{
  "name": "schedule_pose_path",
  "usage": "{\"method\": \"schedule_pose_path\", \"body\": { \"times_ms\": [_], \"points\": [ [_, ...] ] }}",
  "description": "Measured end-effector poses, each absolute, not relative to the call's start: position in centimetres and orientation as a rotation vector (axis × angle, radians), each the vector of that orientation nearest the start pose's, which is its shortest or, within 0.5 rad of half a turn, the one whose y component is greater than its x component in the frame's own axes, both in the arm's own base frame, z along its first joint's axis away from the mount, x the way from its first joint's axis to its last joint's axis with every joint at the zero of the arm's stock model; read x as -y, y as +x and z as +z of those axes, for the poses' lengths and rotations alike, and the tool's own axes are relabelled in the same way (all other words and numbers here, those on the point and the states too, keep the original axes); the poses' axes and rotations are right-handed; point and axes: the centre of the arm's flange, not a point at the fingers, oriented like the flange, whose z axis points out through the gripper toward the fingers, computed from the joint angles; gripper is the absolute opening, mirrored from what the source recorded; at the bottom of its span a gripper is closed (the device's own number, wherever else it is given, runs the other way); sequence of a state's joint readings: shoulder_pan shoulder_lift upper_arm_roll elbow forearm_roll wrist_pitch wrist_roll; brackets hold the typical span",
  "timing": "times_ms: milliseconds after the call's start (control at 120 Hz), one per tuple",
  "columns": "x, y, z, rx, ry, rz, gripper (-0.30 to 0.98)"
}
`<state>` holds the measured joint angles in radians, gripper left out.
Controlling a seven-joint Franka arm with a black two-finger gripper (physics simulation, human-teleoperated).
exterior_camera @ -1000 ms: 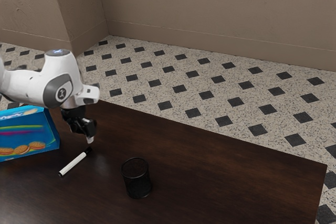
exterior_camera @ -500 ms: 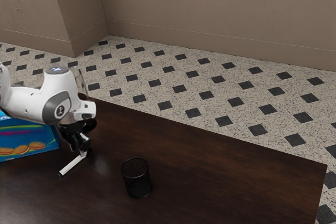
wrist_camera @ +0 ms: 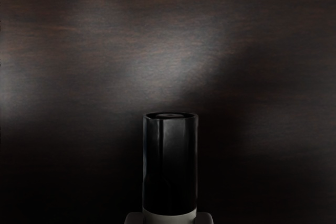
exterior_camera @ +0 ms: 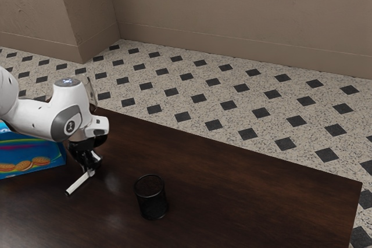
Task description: Put the marker into the pen holder.
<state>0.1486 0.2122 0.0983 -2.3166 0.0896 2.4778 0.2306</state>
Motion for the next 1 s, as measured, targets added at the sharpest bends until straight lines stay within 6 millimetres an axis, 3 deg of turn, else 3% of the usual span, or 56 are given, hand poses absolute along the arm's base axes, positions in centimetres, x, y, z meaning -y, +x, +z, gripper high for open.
{"method": "schedule_pose_path", "body": {
  "times_ms": [125, 250, 417, 550, 825, 1000],
  "points": [
    [-12.6, 50.3, 25.4, -0.079, -3.072, 0.081, -0.06],
    [-11.4, 50.8, 29.6, -0.097, -3.054, -0.035, -0.09],
    [-3.0, 51.8, 38.8, -0.28, -3.032, -0.315, -0.1],
    [2.6, 51.1, 43.3, -0.392, -3.034, -0.463, -0.1],
    [10.6, 49.3, 44.6, -0.551, -3.015, -0.663, -0.1],
    [11.8, 47.8, 43.3, -0.549, -3.022, -0.692, -0.1]
  ]
}}
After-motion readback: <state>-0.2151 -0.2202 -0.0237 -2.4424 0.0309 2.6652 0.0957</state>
